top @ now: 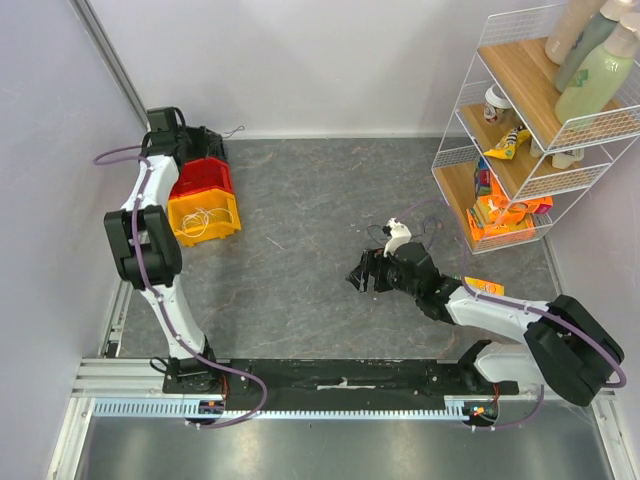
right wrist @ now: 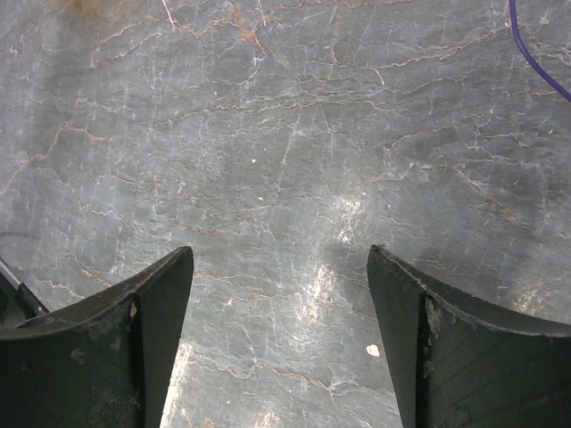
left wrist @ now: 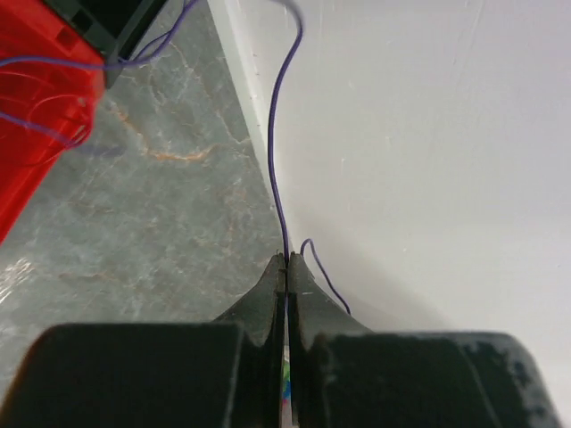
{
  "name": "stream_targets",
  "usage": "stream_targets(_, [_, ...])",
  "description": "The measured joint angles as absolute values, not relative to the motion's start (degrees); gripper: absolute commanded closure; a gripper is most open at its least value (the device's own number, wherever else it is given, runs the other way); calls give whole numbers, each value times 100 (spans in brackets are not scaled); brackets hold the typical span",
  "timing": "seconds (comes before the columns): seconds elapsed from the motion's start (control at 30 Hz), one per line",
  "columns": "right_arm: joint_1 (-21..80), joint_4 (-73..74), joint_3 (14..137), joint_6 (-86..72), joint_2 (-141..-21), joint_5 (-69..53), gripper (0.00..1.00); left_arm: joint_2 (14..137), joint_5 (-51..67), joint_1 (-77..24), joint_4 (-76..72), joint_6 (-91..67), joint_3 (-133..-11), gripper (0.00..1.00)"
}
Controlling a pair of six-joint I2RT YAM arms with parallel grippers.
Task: Untangle the cables
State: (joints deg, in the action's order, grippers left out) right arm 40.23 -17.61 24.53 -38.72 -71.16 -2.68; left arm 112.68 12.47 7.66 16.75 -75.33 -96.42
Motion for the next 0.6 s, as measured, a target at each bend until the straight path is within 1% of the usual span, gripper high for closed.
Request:
stream_targets(0.1, [4021,-1817,2453,-3857,-7190,-274,14,11644,1452,875,1466,-7741,-9918,98])
stream_targets(0.23, [4010,-1911,2453,-3852,-7290,-296,14,11747,1675,902,1341,-7791,-9985,98])
stream_targets(0.33, [3997,-1927,2453,-3850,-7395,-314,14,11631,1728,862,1214,-7791,-9953,98])
stream_targets(0.6, [3994,-1929,2456,-3850,-7454,-316,15,10871,1846,816,711,-7863,-9769,98])
